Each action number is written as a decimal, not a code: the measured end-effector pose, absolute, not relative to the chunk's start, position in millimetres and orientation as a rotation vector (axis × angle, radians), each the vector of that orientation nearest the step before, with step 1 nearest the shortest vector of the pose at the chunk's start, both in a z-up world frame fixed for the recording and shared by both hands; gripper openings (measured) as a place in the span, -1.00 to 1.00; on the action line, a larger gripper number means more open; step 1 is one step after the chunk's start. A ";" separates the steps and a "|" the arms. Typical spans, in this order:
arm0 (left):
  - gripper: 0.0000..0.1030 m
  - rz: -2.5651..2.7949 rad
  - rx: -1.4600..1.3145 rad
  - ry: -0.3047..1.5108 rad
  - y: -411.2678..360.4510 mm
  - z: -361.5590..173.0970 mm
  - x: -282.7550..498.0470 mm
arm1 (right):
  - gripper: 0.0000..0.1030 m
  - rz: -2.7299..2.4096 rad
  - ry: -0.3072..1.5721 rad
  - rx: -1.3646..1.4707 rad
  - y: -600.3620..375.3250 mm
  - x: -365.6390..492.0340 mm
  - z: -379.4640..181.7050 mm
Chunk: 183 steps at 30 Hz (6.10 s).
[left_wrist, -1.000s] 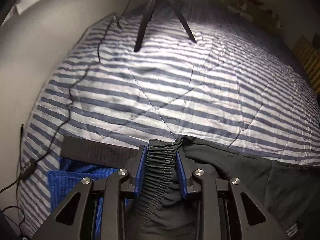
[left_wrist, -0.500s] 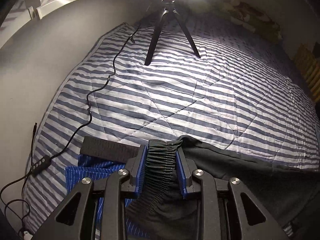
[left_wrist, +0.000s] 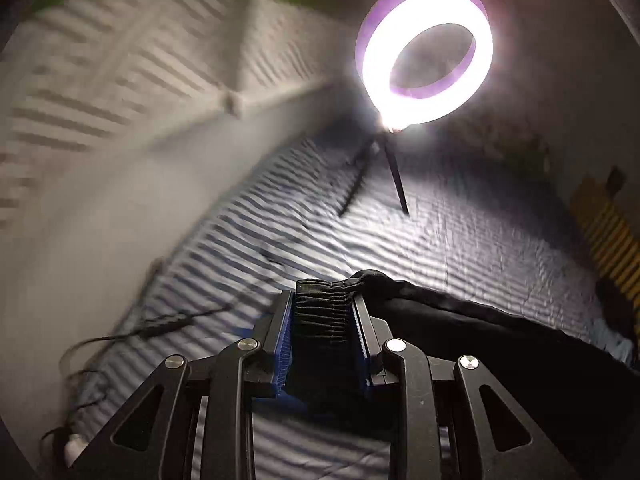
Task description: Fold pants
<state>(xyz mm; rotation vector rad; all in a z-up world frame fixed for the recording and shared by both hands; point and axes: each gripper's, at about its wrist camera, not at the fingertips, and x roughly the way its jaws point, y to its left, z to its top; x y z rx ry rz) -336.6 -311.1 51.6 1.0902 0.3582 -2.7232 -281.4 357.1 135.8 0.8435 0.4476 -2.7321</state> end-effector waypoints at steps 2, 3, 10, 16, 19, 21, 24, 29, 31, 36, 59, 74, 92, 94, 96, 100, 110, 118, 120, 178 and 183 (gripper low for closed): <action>-0.45 -2.709 1.029 0.365 -331.3 69.6 -311.5 | -0.98 -2.726 0.442 0.752 348.4 -267.8 156.0; -0.45 -2.705 1.010 0.379 -340.8 76.6 -301.8 | -0.98 -2.724 0.440 0.716 344.8 -261.6 165.0; -0.45 -2.615 1.055 0.296 -368.9 73.2 -317.2 | -0.98 -2.639 0.514 0.756 292.2 -310.3 149.2; -0.45 -2.484 1.225 0.253 -362.6 -3.3 -411.9 | -0.98 -2.613 0.703 1.027 236.4 -441.1 47.5; -0.45 -2.437 1.296 0.208 -348.6 -39.7 -453.2 | -0.98 -2.623 0.795 1.125 217.8 -491.3 1.4; -0.45 -2.426 1.329 0.184 -338.8 -57.3 -472.7 | -0.98 -2.628 0.826 1.168 210.3 -509.2 -18.2; -0.37 -2.428 1.464 0.163 -324.8 -84.8 -494.2 | -0.97 -2.616 0.889 1.262 203.3 -524.4 -43.1; 0.23 -2.418 1.475 0.192 -322.3 -76.5 -482.3 | -0.52 -2.582 0.811 1.326 204.7 -520.1 -38.1; 0.23 -2.424 1.460 0.195 -330.7 -62.1 -470.0 | -0.33 -2.580 0.717 1.314 212.1 -513.9 -22.2; 0.23 -2.519 1.367 0.237 -348.7 -8.5 -407.6 | -0.31 -2.621 0.508 1.188 237.8 -476.7 38.7; 0.23 -2.612 1.174 0.319 -376.8 75.1 -61.1 | -0.10 -2.523 -0.079 1.108 384.9 -138.5 60.6; 0.32 -2.662 0.938 0.119 -380.8 216.4 -19.4 | -0.10 -2.745 -0.074 0.676 444.7 -107.0 216.5; 0.39 -2.442 1.788 -0.078 -316.3 -114.8 -111.2 | -0.10 -2.083 0.729 1.120 169.3 -110.8 -73.2; 0.39 -2.443 1.770 -0.074 -318.7 -118.7 -114.8 | -0.10 -2.076 0.798 1.123 164.1 -118.5 -88.3; 0.17 -2.456 1.757 -0.069 -319.1 -119.6 -120.2 | -0.10 -2.065 0.851 1.129 159.7 -123.4 -98.2; -0.54 -2.443 1.796 -0.061 -317.7 -121.0 -142.4 | -0.11 -2.022 0.870 1.158 158.5 -129.0 -106.0; -0.82 -2.485 1.697 -0.008 -307.1 -77.2 -238.6 | -0.96 -2.020 0.744 1.179 167.6 -159.0 -76.2; 0.08 -2.466 1.630 0.210 -320.0 -74.1 -298.6 | -0.96 -2.168 0.697 1.214 164.7 -211.8 -77.1; 0.22 -2.495 1.611 0.215 -325.8 -69.2 -289.8 | -0.96 -2.176 0.695 1.229 163.2 -218.7 -81.6; -0.24 -2.467 1.514 0.313 -321.2 -14.9 -268.3 | -0.43 -2.244 0.395 1.234 214.0 -224.3 -42.9; -0.02 -2.440 1.557 0.328 -349.9 -40.3 -241.5 | -0.33 -2.290 0.266 1.244 268.2 -205.6 -27.8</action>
